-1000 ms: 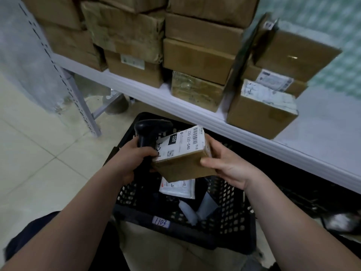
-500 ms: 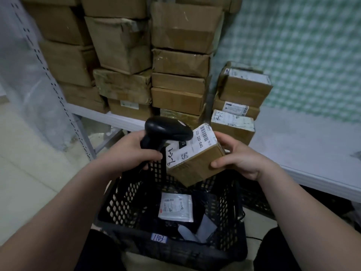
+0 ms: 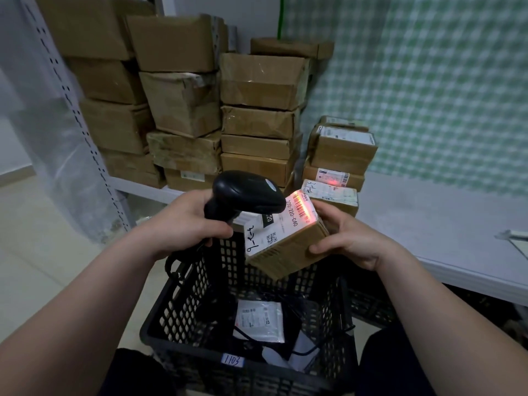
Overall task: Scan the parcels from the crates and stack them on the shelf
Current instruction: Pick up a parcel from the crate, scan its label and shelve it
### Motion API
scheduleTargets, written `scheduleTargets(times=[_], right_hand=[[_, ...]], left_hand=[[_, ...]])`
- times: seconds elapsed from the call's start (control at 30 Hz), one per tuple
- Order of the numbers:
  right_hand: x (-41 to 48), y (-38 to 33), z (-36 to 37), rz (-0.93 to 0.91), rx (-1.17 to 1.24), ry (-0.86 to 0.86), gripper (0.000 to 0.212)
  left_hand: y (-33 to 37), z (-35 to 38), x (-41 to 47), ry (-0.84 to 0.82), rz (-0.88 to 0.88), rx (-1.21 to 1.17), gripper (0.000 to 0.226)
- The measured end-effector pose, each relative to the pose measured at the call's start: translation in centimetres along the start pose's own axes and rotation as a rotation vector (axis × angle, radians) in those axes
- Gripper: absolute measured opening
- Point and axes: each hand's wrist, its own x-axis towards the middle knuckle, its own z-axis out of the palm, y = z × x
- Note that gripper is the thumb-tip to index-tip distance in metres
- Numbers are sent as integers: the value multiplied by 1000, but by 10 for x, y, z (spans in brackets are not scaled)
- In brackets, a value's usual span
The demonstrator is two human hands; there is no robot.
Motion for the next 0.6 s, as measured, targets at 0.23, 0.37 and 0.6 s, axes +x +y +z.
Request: scheduleTargets(times=[0.23, 0.37, 0.6], right_hand=[[-9, -1, -4, -40, 20, 21, 100], [-15, 0, -8, -62, 26, 20, 96], [-17, -3, -22, -111, 162, 244, 99]], left_hand=[[9, -1, -1, -7, -1, 35, 19], [13, 2, 1, 1, 15, 57, 18], [11, 13, 11, 115, -13, -26, 20]])
